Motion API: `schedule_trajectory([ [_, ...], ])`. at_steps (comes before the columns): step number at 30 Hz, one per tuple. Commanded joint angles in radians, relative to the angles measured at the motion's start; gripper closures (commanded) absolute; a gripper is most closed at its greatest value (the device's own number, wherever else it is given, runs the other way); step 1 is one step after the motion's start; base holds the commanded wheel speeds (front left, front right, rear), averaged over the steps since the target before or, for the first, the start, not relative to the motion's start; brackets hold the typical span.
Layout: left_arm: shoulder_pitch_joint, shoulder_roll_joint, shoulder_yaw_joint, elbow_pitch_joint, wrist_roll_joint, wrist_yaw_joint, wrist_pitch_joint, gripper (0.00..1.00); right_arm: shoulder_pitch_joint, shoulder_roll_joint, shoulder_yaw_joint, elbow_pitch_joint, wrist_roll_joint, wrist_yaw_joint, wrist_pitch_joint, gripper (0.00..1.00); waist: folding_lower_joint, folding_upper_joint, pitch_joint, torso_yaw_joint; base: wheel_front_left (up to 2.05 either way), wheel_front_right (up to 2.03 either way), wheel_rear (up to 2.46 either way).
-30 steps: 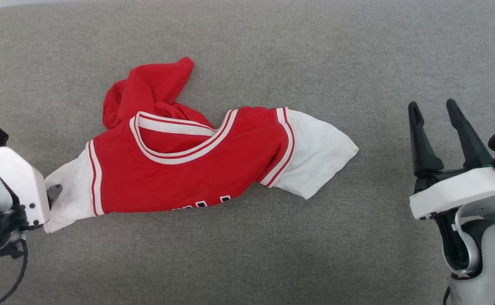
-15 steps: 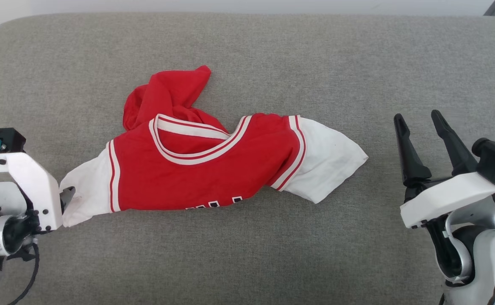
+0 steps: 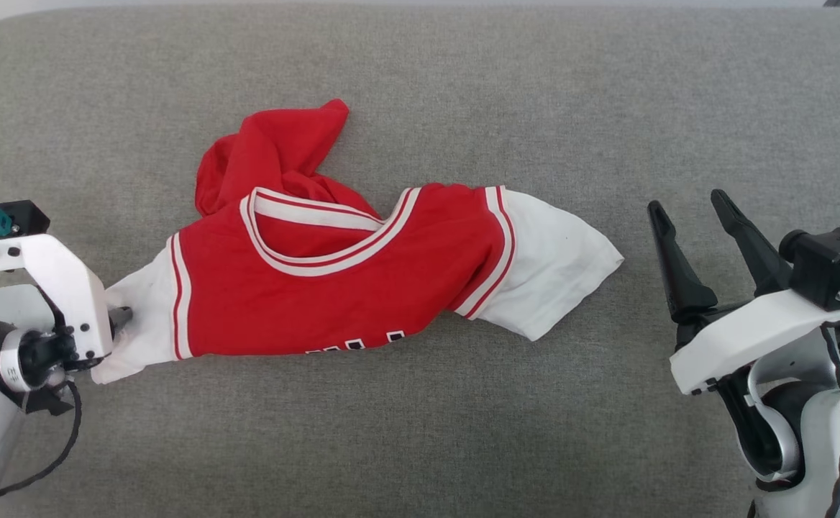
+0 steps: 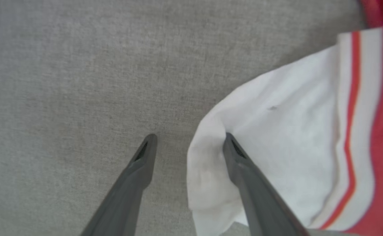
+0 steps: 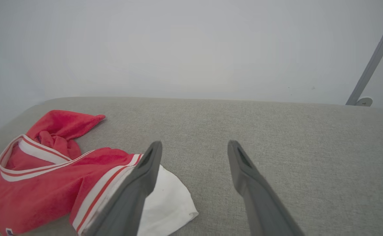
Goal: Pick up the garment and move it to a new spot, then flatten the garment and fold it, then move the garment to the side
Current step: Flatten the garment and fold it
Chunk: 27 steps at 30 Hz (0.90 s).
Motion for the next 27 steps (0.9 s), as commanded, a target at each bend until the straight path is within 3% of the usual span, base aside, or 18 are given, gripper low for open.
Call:
schedule_trajectory([
  [1, -0.014, -0.007, -0.002, 0.025, 0.002, -0.005, 0.011, 0.0, -0.007, -0.005, 0.004, -0.009, 0.006, 0.0, 0.008, 0.0, 0.0, 0.0, 0.007, -0.003, 0.0, 0.0, 0.0],
  [6, -0.029, -0.061, -0.007, 0.12, -0.031, -0.033, 0.028, 0.0, -0.008, -0.02, 0.019, -0.016, 0.018, 0.0, 0.043, 0.0, 0.0, 0.0, 0.022, -0.007, 0.0, 0.0, 0.0],
  [7, -0.026, -0.073, -0.013, 0.134, -0.042, -0.048, 0.042, 0.1, -0.009, -0.028, 0.025, -0.016, 0.021, 0.0, 0.054, 0.0, 0.0, 0.0, 0.024, -0.007, 0.0, 0.0, 0.0],
  [8, -0.025, -0.087, -0.017, 0.141, -0.05, -0.067, 0.048, 0.95, -0.011, -0.034, 0.033, -0.014, 0.026, 0.0, 0.065, 0.0, 0.0, 0.0, 0.025, -0.006, 0.0, 0.0, 0.0],
  [9, -0.029, -0.097, -0.018, 0.152, -0.056, -0.074, 0.051, 1.0, -0.013, -0.035, 0.036, -0.01, 0.032, 0.0, 0.08, 0.0, 0.0, 0.0, 0.026, -0.004, 0.0, 0.0, 0.0],
  [16, -0.061, -0.129, -0.034, 0.195, -0.054, -0.133, 0.028, 1.0, -0.055, -0.061, 0.073, 0.035, 0.065, 0.0, 0.273, 0.0, 0.0, 0.0, 0.034, 0.015, 0.0, 0.0, 0.0],
  [27, -0.134, -0.18, -0.051, 0.225, -0.038, -0.186, -0.012, 1.0, -0.182, -0.111, 0.102, 0.165, 0.032, 0.0, 0.545, 0.0, 0.0, 0.0, 0.056, 0.067, 0.0, 0.0, 0.0],
])
